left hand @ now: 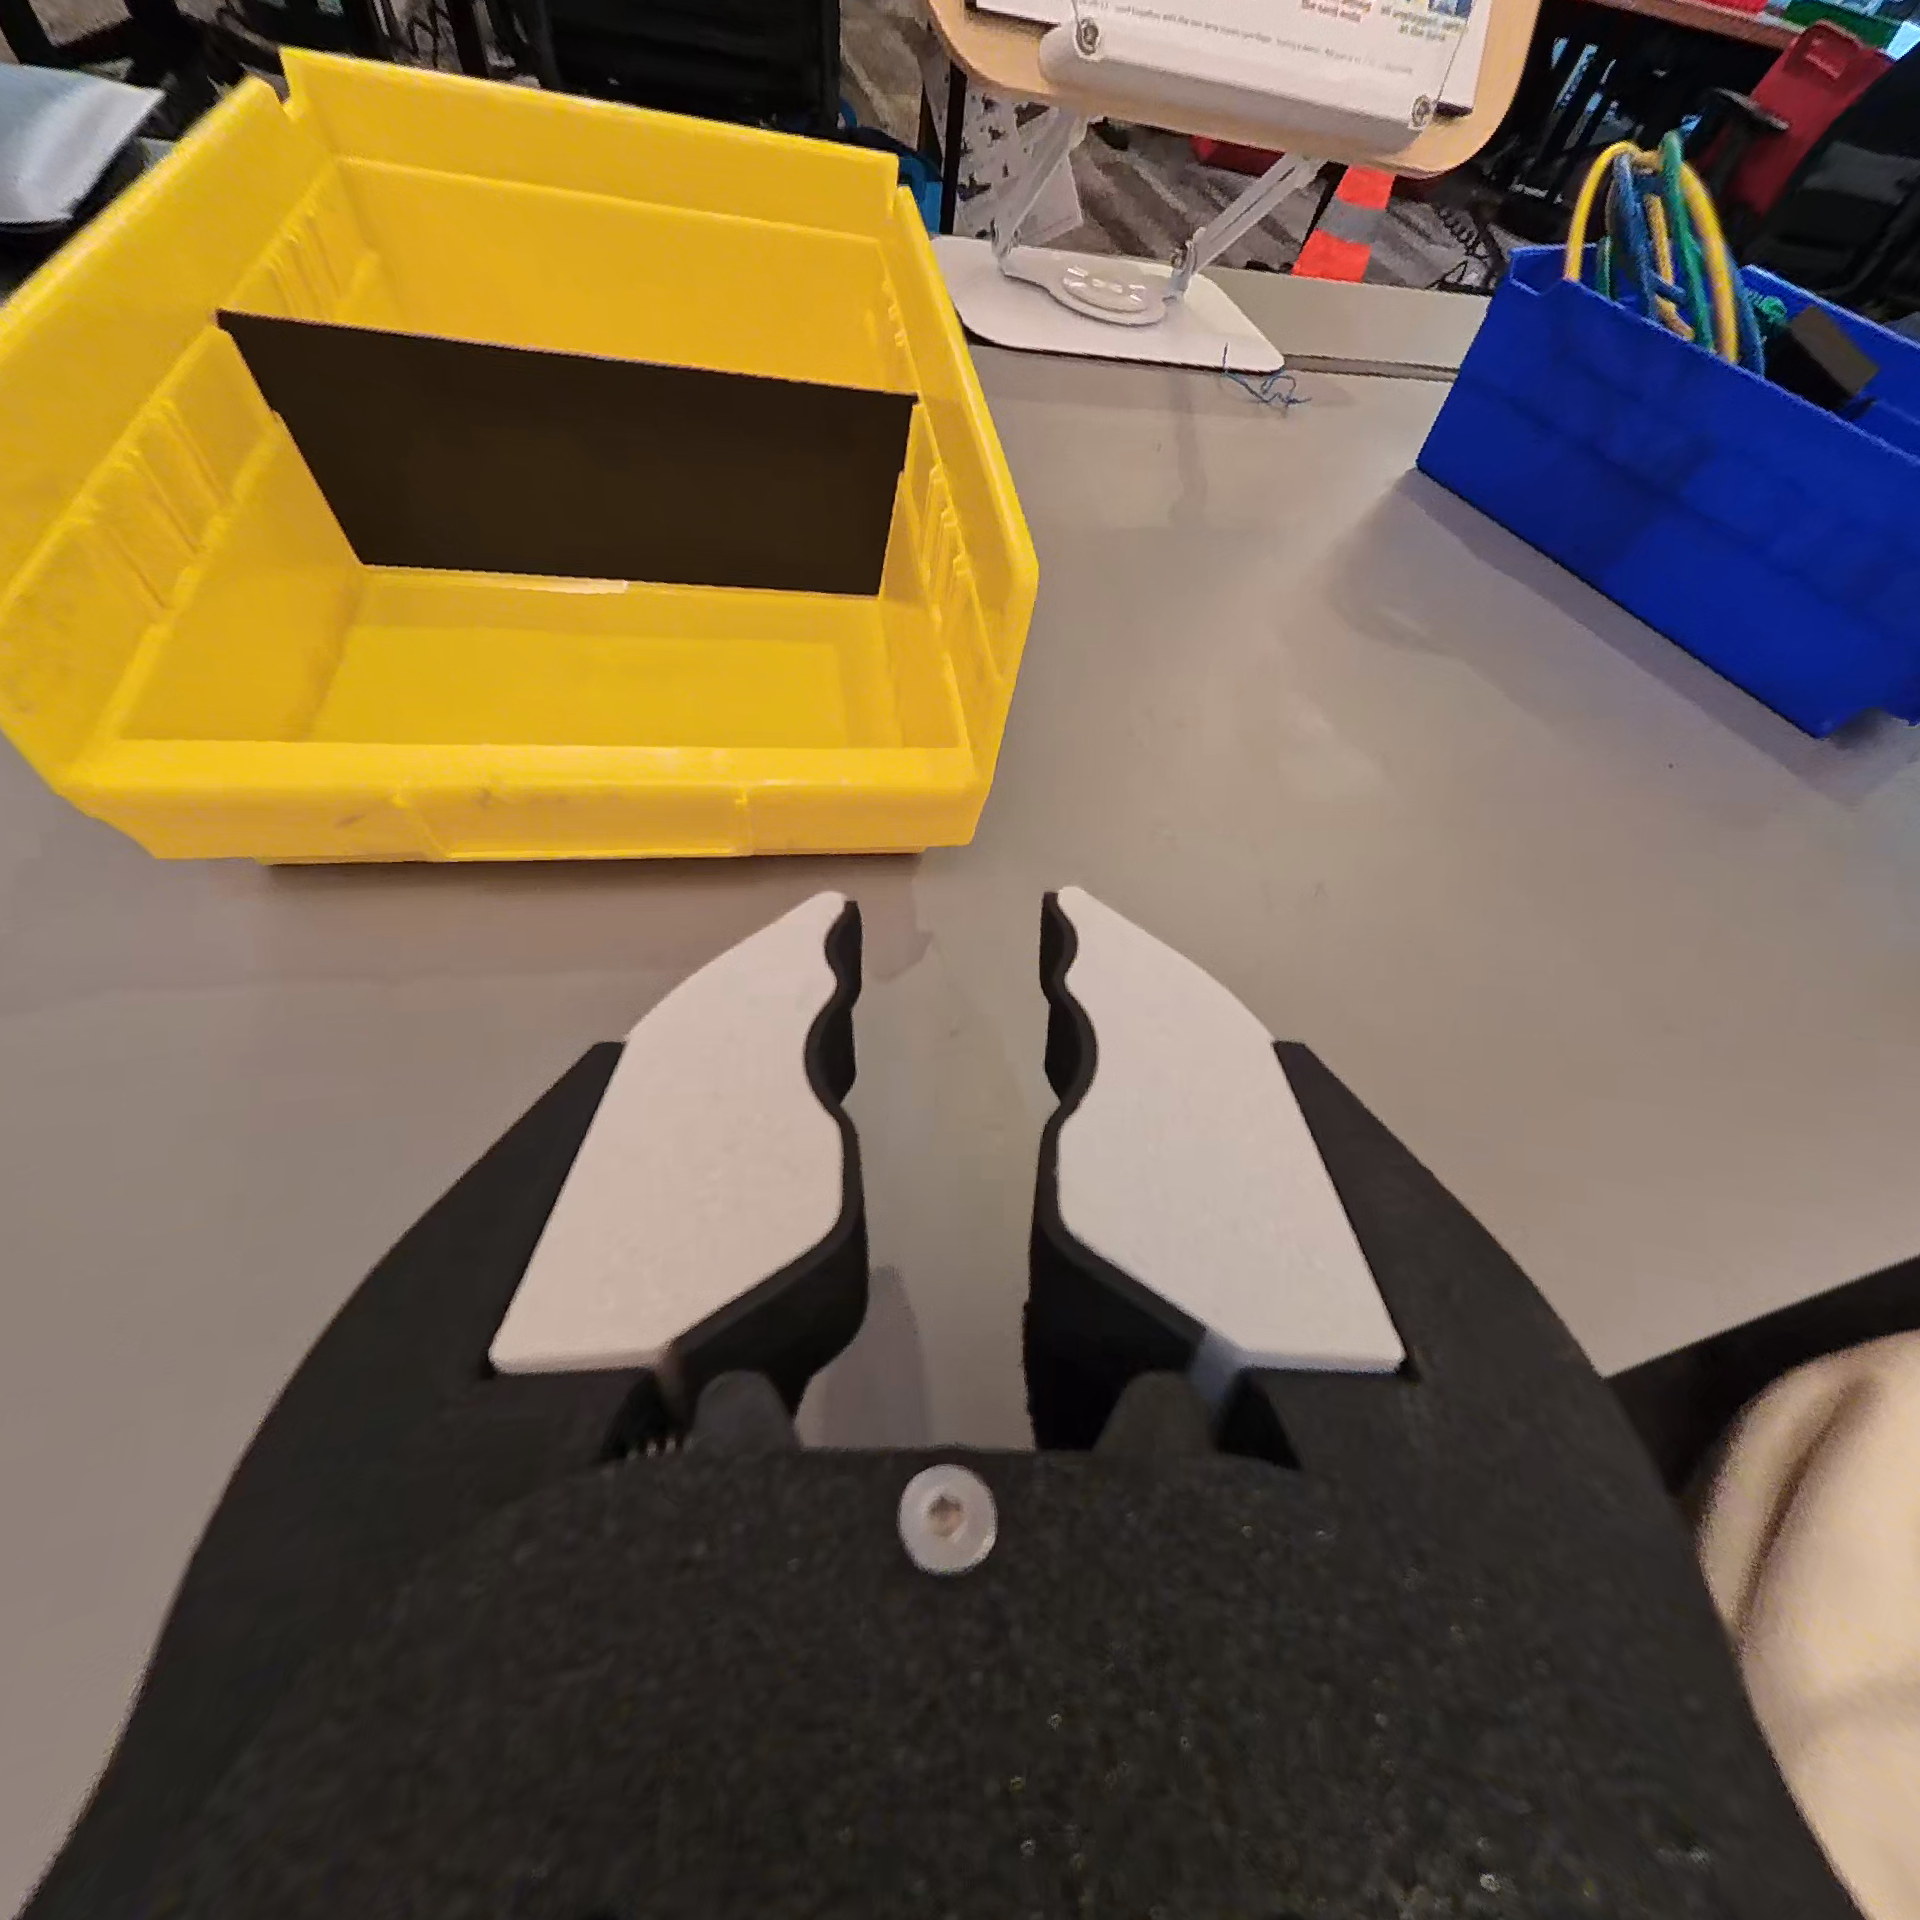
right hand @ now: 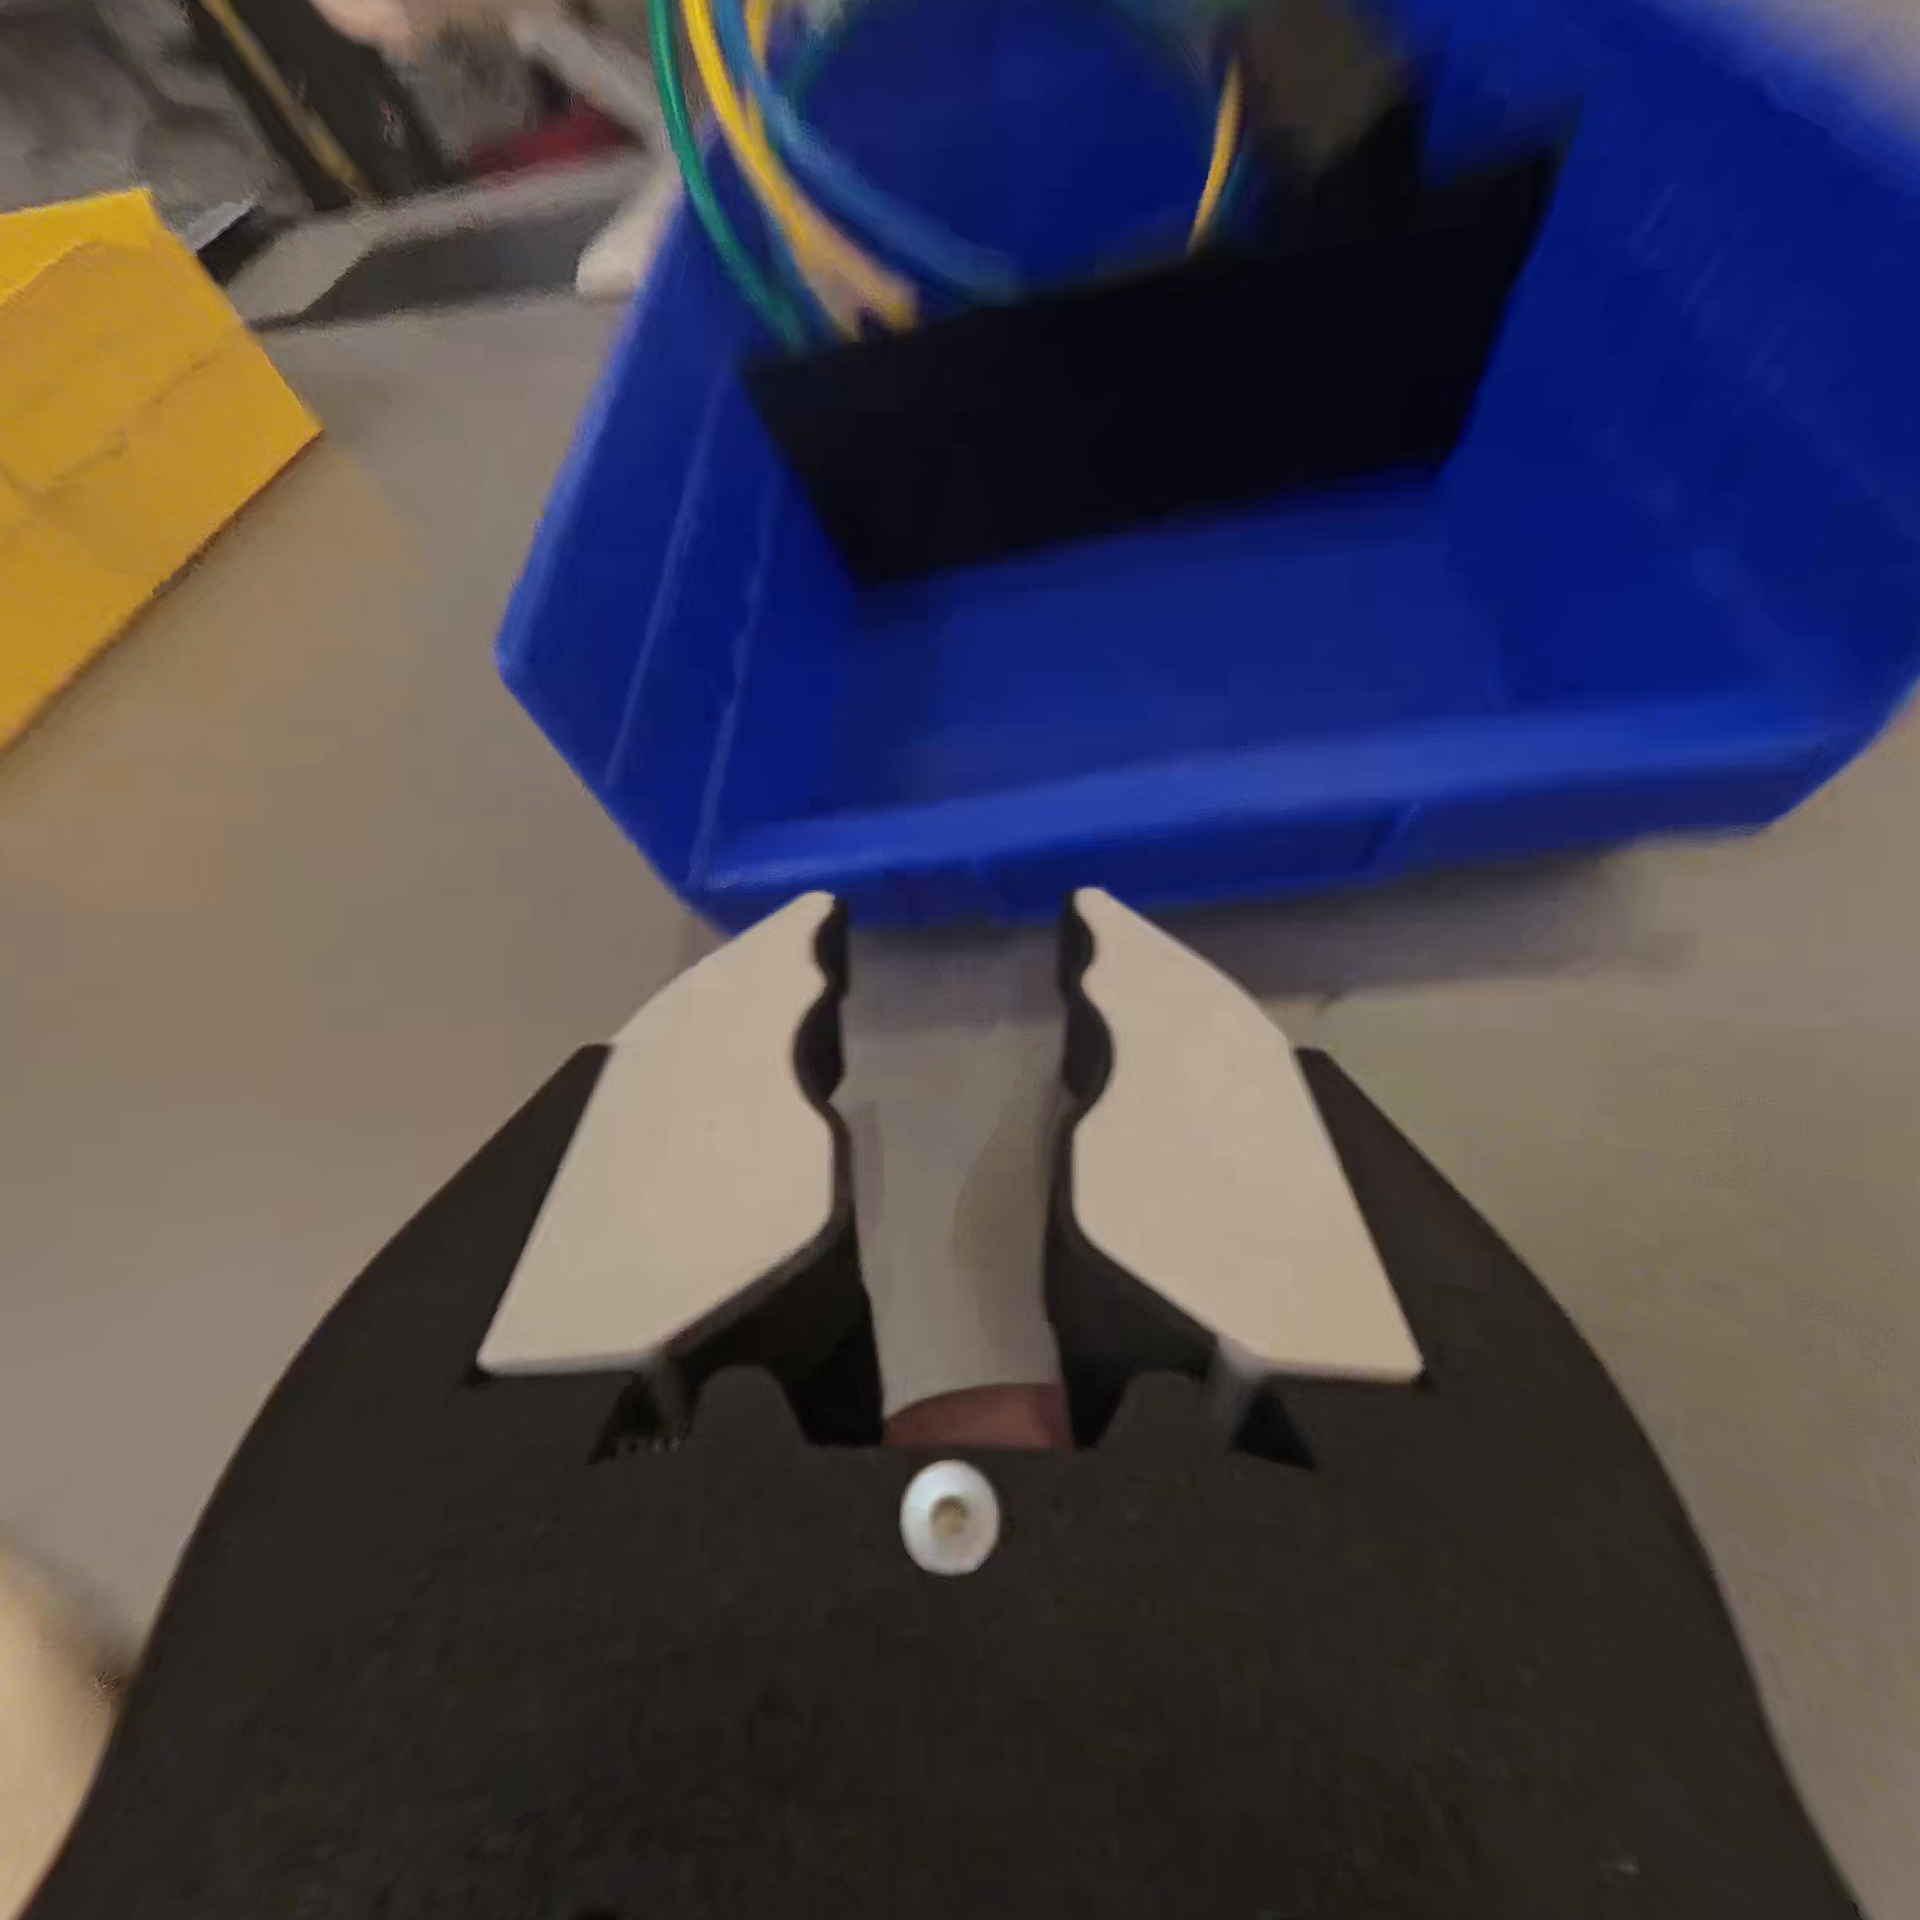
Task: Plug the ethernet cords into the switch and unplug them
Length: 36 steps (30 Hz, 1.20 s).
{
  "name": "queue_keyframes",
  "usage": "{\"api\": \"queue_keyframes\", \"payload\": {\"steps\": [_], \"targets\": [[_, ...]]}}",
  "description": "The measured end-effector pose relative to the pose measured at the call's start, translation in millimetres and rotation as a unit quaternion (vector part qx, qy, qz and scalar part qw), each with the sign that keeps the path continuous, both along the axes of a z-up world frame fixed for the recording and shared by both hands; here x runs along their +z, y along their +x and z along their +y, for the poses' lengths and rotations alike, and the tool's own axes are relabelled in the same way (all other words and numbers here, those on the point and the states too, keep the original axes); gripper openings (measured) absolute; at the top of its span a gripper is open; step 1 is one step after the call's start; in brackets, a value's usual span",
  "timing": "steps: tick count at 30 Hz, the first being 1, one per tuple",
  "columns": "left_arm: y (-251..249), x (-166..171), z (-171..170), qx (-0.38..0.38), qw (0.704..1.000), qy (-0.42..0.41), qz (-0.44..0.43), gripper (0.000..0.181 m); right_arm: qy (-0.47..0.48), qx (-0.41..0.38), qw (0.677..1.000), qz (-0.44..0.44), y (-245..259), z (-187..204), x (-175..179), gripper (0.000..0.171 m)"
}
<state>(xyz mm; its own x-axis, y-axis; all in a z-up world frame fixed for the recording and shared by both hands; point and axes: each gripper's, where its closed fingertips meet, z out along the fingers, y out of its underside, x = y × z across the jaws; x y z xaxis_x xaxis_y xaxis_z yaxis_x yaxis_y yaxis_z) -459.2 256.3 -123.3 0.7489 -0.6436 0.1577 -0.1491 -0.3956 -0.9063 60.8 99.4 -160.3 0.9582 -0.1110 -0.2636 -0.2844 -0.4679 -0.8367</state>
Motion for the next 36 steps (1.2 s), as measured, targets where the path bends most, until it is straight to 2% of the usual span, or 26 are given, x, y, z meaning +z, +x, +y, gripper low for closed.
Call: {"api": "queue_keyframes", "payload": {"steps": [1, 3, 4, 5, 8, 12, 14, 16, 20, 24, 26, 28, 30, 34, 35, 36], "targets": [[1, -1, 1, -0.002, 1.000, -0.005, -0.001, 0.032, -0.036, 0.033, 0.996, 0.073, -12, -2, -10, 0.049], [3, -2, 0, -0.006, 1.000, -0.012, -0.006, 0.033, -0.069, 0.127, 0.967, 0.210, -41, -11, -11, 0.047], [4, -2, 0, -0.007, 1.000, -0.013, -0.007, 0.033, -0.070, 0.149, 0.957, 0.240, -43, -13, -6, 0.039], [4, -2, 0, -0.007, 1.000, -0.013, -0.007, 0.033, -0.058, 0.134, 0.962, 0.232, -34, -13, -1, 0.038], [6, -3, -3, -0.011, 1.000, -0.012, -0.004, 0.033, -0.048, 0.057, 0.991, 0.110, 5, -17, 1, 0.034], [7, -2, -8, -0.012, 1.000, -0.007, 0.001, 0.033, -0.111, 0.023, 0.994, 0.003, 28, -31, -16, 0.028], [7, -2, -9, -0.013, 1.000, -0.004, 0.006, 0.033, -0.111, 0.024, 0.994, -0.010, 30, -30, -18, 0.020], [8, -3, -9, -0.013, 1.000, -0.004, 0.011, 0.033, -0.076, 0.059, 0.995, 0.009, 18, -23, -9, 0.000], [10, -8, -7, -0.015, 1.000, -0.013, 0.016, 0.033, 0.000, 0.056, 0.998, 0.007, 18, -10, 22, 0.000], [11, -11, -7, -0.017, 0.999, -0.023, 0.015, 0.033, 0.023, 0.033, 0.995, -0.091, 30, -9, 35, 0.000], [12, -13, -8, -0.018, 0.999, -0.026, 0.016, 0.033, 0.045, 0.059, 0.992, -0.099, 18, -1, 42, 0.000], [13, -13, -9, -0.019, 0.999, -0.025, 0.019, 0.033, 0.114, 0.118, 0.980, -0.108, -12, 8, 56, 0.015], [13, -13, -10, -0.019, 0.999, -0.024, 0.023, 0.033, 0.113, 0.167, 0.972, -0.124, -41, 12, 51, 0.034], [13, -10, -13, -0.019, 0.999, -0.020, 0.020, 0.032, 0.050, 0.112, 0.985, -0.123, -59, 29, 26, 0.055], [14, -10, -13, -0.021, 0.999, -0.020, 0.020, 0.032, 0.039, 0.082, 0.988, -0.122, -58, 38, 22, 0.051], [16, -12, -13, -0.024, 0.999, -0.022, 0.023, 0.033, 0.027, 0.069, 0.990, -0.118, -62, 47, 18, 0.041]]}}
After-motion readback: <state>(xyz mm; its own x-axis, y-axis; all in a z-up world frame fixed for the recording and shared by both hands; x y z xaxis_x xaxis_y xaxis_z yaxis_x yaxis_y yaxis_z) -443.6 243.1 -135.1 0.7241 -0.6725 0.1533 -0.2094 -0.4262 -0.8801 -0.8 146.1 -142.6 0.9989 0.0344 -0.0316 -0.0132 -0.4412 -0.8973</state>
